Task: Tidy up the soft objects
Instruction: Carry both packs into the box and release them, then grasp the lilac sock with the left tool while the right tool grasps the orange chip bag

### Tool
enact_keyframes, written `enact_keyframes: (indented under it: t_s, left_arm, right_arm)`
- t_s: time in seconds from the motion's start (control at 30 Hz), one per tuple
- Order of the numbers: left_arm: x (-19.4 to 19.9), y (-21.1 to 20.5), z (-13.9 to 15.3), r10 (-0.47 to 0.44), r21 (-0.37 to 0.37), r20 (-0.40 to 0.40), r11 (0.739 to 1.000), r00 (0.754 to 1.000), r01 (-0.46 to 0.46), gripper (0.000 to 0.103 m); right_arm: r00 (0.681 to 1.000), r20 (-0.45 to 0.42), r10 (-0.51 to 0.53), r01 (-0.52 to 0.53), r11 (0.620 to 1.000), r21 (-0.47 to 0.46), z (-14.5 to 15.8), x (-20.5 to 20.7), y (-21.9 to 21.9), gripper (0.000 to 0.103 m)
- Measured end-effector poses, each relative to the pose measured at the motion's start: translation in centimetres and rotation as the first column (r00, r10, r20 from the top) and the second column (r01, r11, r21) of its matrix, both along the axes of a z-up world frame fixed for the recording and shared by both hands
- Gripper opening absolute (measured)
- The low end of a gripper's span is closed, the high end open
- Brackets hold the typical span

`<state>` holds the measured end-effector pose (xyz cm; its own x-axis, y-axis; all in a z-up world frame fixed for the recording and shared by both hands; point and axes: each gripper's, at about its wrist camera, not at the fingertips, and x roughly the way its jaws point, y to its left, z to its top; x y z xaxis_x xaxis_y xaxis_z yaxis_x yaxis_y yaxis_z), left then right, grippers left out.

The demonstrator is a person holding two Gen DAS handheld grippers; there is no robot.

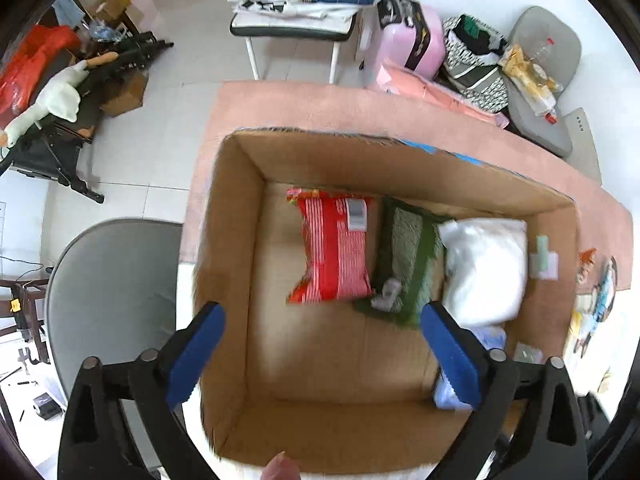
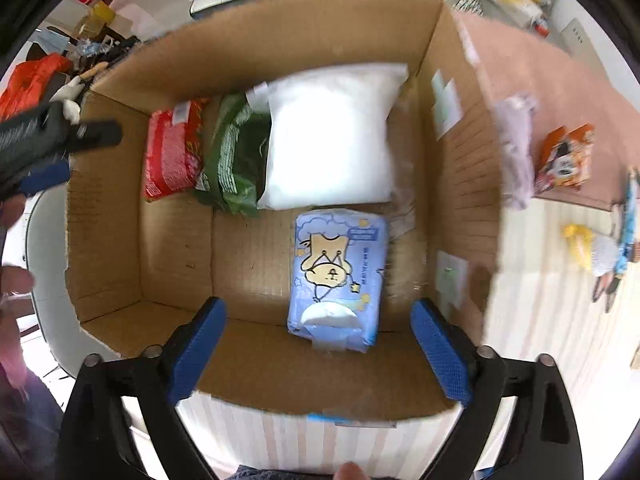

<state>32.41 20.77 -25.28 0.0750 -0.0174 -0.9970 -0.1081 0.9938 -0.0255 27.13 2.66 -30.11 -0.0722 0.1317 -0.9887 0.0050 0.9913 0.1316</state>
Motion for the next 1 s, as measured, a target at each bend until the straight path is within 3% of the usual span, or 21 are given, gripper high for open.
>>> enact_keyframes:
  t_s: [0.17, 0.4, 0.5, 0.8, 1.0]
  left_arm:
    - [-4.1, 0.1, 3.1, 0.022, 0.007, 0.073, 1.000, 0.997, -0.023, 0.101]
    - [-8.8, -1.0, 6.4, 0.021, 0.043, 0.145, 0.999, 0.989, -0.027, 0.101]
    - [-10.7, -1.3, 7.6, 0.025, 0.026, 0.166, 0.999, 0.986, -0.030, 0.102]
    - [-14.3, -2.6, 9.9, 0.025, 0.030, 0.197, 0.999, 0.980, -0.032, 0.102]
    - [-14.1, -6.9, 12.5, -0.066, 0.115, 0.254, 0.993, 0.965, 0.038, 0.102]
  right_arm:
    - [0.996, 0.084, 0.015, -0.010, 0.998, -0.060, 4.2, -0.7, -1.0, 0.103]
    - [0.985, 0.173, 0.011, 0.001, 0.998, -0.069, 9.2, -3.4, -1.9, 0.103]
    - [0.980, 0.200, 0.006, 0.005, 0.998, -0.059, 10.7, -4.8, -2.1, 0.103]
    - [0.970, 0.244, 0.016, -0.010, 1.000, -0.025, 13.8, -8.1, -2.7, 0.103]
    - [0.969, 0.245, -0.037, 0.030, 0.999, 0.031, 14.6, -8.5, -5.5, 0.103]
